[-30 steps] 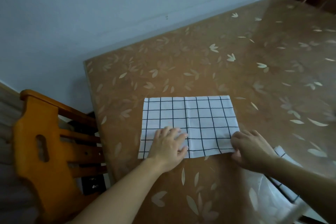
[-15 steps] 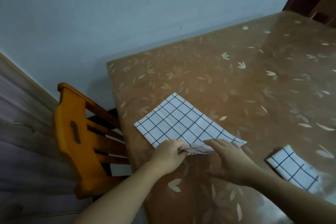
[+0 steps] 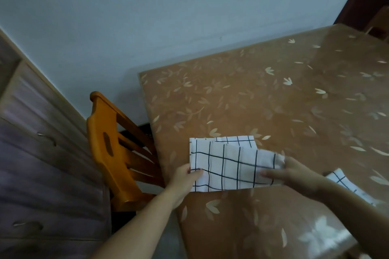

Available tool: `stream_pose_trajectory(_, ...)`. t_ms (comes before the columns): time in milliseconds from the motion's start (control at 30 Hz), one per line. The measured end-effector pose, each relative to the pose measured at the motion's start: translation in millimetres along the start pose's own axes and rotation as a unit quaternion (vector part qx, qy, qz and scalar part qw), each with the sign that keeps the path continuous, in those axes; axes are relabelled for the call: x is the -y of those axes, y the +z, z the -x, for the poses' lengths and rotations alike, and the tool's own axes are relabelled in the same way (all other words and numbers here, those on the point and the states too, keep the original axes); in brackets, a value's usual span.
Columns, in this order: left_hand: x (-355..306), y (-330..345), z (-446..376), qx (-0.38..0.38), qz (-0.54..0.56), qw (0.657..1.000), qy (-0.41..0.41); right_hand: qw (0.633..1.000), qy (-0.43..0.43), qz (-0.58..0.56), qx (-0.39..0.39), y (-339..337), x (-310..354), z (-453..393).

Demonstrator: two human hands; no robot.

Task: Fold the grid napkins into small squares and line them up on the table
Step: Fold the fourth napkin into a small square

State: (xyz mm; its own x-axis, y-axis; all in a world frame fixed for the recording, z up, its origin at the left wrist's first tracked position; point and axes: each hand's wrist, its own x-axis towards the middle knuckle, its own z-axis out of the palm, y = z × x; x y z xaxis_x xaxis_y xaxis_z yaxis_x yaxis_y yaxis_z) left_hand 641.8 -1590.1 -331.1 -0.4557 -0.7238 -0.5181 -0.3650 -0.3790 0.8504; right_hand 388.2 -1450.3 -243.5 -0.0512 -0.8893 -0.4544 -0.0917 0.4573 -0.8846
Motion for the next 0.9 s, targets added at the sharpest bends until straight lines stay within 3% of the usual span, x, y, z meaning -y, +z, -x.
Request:
stream_pose_trajectory(67,1,4,0,0.002,0.019,1.000,-0.021,0.999,0.023,-0.029,-0.019,1,-20,0)
stream_pose_trajectory(167,2,8,-1,-0.033,0.005,0.999,-0.032,0.984,0.077,-0.002,-0.158,7,-57,-9)
stream_pose_trajectory(233,1,10,-2,-0.049,0.003,0.998,-0.036,0.975,0.101,-0.014,-0.200,9,-71,-13)
stream_pose_trajectory(400,-2,8,-9,-0.049,0.036,0.996,-0.063,0.979,0.124,0.023,-0.163,13,-68,-22)
stream_pose_trajectory(700,-1,3,-21,-0.099,-0.040,0.991,-0.082,0.959,0.168,0.052,-0.223,9,-67,-51)
stream_pose_trajectory(900,-3,4,-25,-0.114,-0.120,0.985,-0.045,0.948,0.202,0.075,-0.233,6,-68,-56)
